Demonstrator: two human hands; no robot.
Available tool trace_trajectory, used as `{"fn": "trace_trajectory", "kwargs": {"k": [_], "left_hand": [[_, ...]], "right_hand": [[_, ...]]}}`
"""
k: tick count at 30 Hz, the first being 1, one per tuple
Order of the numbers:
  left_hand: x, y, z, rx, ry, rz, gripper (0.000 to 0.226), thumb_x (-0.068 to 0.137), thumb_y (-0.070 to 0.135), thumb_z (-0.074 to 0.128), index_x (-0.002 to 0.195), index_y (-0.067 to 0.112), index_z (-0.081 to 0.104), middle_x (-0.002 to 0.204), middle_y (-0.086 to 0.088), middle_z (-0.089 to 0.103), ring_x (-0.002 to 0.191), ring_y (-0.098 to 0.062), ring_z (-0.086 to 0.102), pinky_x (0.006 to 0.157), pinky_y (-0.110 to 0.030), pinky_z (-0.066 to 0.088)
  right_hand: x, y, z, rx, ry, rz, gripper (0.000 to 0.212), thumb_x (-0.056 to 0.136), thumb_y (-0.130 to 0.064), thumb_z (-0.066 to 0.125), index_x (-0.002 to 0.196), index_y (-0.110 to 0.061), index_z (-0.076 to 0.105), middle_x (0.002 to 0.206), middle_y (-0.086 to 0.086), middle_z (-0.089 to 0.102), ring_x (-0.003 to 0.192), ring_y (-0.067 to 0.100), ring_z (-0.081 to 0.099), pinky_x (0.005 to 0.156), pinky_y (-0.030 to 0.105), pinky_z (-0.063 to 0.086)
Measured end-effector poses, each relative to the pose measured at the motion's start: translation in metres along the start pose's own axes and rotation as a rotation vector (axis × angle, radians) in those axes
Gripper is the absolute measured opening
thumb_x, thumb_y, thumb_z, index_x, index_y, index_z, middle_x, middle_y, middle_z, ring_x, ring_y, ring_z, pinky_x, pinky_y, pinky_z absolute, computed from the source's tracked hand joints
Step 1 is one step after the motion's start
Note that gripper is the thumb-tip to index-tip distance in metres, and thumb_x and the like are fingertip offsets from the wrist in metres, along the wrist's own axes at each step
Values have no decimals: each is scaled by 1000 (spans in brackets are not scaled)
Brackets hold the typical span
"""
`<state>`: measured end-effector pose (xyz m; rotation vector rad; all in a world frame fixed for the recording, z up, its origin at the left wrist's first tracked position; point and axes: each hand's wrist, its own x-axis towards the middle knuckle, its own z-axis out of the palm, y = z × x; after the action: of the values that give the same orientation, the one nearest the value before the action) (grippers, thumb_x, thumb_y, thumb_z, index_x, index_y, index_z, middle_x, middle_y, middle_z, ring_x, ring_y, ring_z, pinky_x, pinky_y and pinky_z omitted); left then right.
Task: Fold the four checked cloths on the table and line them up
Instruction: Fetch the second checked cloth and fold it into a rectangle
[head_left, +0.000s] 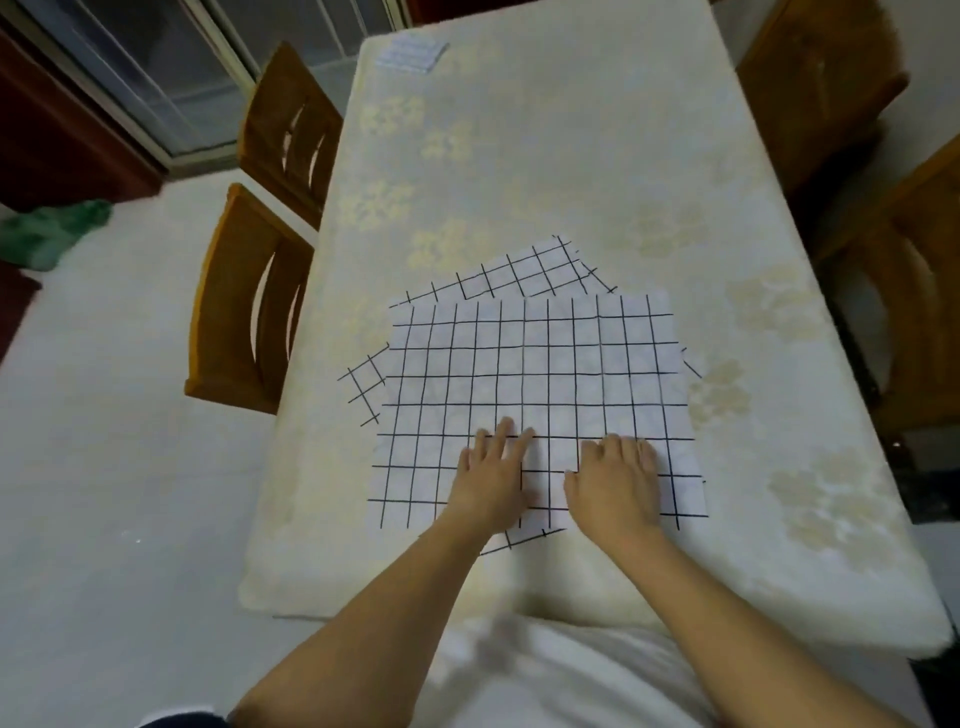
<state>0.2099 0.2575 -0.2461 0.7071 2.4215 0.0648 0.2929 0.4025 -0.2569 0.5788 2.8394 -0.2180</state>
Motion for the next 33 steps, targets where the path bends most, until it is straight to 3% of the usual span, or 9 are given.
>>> {"fn": "trace_trajectory", "kwargs": {"k": [3, 6, 8, 15, 19, 21, 26, 29, 33], "left_hand": [[21, 7, -6, -7, 47, 7, 77, 102, 39, 50, 160, 29, 1, 168, 3, -10, 155, -30, -9, 125, -50, 4], [44, 4, -10, -15, 65, -8, 76, 103, 45, 45, 161, 28, -2, 168, 4, -11, 155, -29, -10, 126, -50, 5], [53, -6, -12, -20, 39, -16, 77, 102, 51, 43, 160, 33, -5, 168, 7, -14, 154, -26, -12, 125, -50, 4], [62, -80, -19, -89, 126, -107, 83, 94, 64, 49, 159, 39, 4, 168, 11, -6, 155, -24, -6, 125, -47, 8], [87, -63, -35, -111, 357, -31, 59, 105, 34, 45, 158, 21, 23, 167, -4, 17, 154, -31, 12, 124, -48, 19], [112, -44, -46, -126, 339, 46, 59, 105, 18, 42, 159, 18, 19, 167, -6, 15, 154, -31, 10, 124, -48, 18], [157, -48, -58, -156, 243, -17, 62, 107, 30, 35, 161, 28, 5, 169, 4, -5, 155, -25, -7, 125, -50, 2], [157, -89, -57, -149, 292, -83, 53, 109, 42, 11, 159, 38, -4, 167, 12, -13, 154, -21, -15, 125, -47, -6], [151, -113, -53, -102, 298, -153, 53, 106, 47, 1, 156, 41, -16, 164, 15, -24, 152, -19, -23, 124, -45, -12]], "right_hand": [[28, -4, 3, 122, 90, -108, 62, 94, -36, 56, 147, -8, 40, 147, 15, 46, 135, 34, 42, 116, 45, 31], [58, -9, 12, 77, -22, -197, 67, 104, -44, 29, 158, -15, 2, 166, 7, -3, 153, 31, 0, 124, 47, 6], [69, -2, 18, 28, -84, -217, 68, 104, -51, 17, 158, -16, -6, 165, 5, -12, 153, 28, -11, 124, 46, 0], [86, 55, 18, -10, -20, -39, 79, 98, -58, 4, 157, -7, -1, 166, 8, -7, 153, 24, -8, 124, 44, 1], [119, 9, 1, 53, 24, -43, 70, 101, -46, 30, 157, -6, 16, 165, 14, 10, 153, 32, 1, 123, 50, 6], [143, -26, -5, 83, 1, -125, 69, 102, -40, 36, 158, -10, 11, 166, 10, 5, 153, 30, -3, 124, 49, 4], [179, -32, 4, 51, -51, -198, 69, 104, -53, 18, 158, -19, -5, 166, -2, -10, 153, 21, -12, 124, 46, -1], [186, 18, 3, 29, -1, -104, 74, 100, -64, 7, 158, -20, -7, 166, -4, -11, 153, 20, -12, 124, 47, 1], [190, 60, 0, 28, 24, 46, 75, 99, -64, 5, 158, -19, -7, 166, -4, -10, 153, 20, -11, 124, 47, 1]]}}
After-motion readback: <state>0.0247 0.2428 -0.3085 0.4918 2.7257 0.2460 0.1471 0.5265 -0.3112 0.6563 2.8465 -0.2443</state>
